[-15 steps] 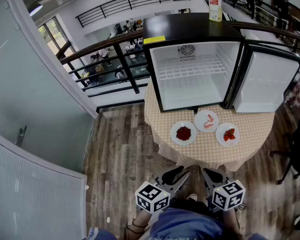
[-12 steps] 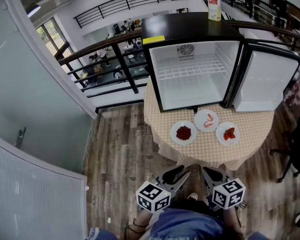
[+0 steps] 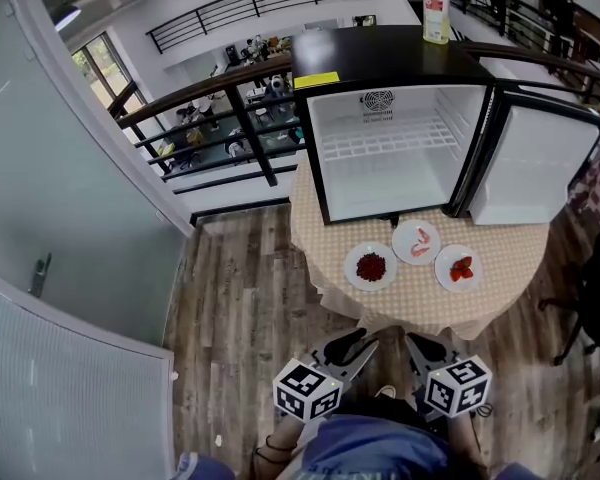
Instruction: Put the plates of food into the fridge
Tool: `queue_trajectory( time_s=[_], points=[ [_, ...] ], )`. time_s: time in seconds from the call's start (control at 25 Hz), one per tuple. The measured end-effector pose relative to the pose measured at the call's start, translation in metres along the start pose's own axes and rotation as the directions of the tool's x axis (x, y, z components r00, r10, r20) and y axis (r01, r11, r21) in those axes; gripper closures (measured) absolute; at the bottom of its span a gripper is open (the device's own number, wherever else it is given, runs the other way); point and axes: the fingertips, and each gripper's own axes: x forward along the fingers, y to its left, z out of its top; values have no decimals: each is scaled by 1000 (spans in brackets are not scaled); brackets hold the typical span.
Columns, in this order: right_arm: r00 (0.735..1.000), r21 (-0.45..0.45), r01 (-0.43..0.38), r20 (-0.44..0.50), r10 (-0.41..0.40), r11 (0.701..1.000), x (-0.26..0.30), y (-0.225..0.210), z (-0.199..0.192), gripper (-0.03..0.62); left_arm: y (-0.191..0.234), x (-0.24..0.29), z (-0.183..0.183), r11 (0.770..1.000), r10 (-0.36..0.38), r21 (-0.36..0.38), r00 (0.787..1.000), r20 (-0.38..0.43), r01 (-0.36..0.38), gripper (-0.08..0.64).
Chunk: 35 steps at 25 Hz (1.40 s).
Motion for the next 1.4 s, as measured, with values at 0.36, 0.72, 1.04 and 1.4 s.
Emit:
queue_trajectory(
  time_s=[0.36,0.72,1.04,1.4],
  points=[
    [1000,28,-10,-11,11,1000,0,-23,1,578,13,21,4,1000,30,5,1000,-4,-30,434],
    [998,37,-53,-42,55,998,8,-34,-2,578,27,25,-2,994,109,-25,994,-14,-109,434],
    [997,65,-48,-51,52,997,40,-51,6,578,70,31,-8,986,162,-21,984,-74,-164,434],
    [996,136,-2,-90,15,991,113,-93,16,577,159,79,-20,991,132,32,962,-240,-128,434]
  ],
)
